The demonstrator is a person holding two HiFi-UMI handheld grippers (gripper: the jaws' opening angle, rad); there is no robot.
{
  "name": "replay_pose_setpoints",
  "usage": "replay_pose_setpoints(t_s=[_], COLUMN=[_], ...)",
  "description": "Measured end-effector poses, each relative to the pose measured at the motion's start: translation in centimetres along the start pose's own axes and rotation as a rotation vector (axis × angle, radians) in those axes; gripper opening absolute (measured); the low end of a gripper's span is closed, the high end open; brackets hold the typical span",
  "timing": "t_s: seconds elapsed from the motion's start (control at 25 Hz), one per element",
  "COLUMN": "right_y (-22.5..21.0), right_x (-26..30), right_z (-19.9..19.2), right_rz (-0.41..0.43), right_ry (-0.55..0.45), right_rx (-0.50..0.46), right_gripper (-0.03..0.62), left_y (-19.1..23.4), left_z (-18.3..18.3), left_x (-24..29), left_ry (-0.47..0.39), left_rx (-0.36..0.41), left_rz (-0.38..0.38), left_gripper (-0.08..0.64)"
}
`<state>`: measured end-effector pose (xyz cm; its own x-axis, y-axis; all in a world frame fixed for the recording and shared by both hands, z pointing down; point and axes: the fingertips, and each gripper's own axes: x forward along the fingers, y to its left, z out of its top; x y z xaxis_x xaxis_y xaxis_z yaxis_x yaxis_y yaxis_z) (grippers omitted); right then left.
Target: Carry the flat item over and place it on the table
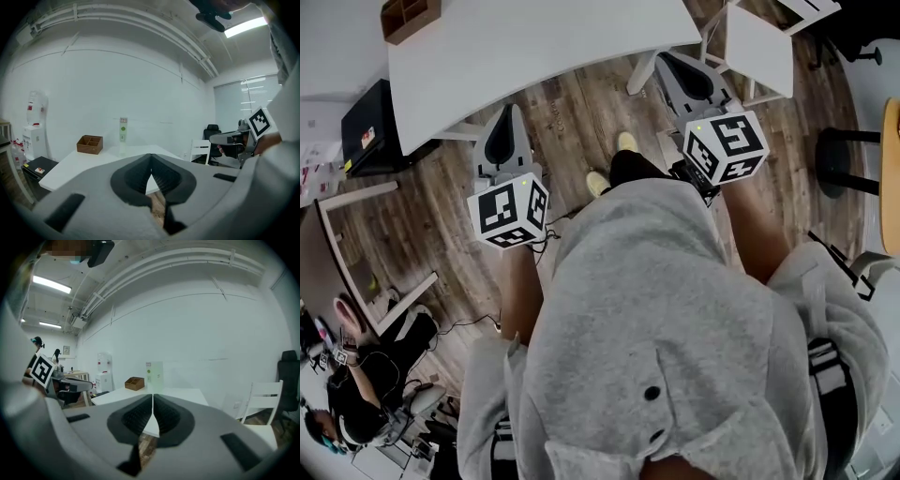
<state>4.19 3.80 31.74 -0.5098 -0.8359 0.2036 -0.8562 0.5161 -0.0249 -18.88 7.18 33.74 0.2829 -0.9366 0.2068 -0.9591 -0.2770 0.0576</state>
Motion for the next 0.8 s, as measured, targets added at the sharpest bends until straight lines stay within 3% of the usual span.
replay_pose_setpoints(t_s=[0.8], right_y=[-2.7], right_x=[-0.9], right_z=[-0.9], right_rz=[0.004], right_ry=[0.014], right_rx=[-0.002], right_gripper=[0.029], left_y=[-2.1], left_z=[0.7], left_x=[1.2], left_ry=[0.005], left_rx=[0.003], left_rz=[0.023], left_gripper=[0.021])
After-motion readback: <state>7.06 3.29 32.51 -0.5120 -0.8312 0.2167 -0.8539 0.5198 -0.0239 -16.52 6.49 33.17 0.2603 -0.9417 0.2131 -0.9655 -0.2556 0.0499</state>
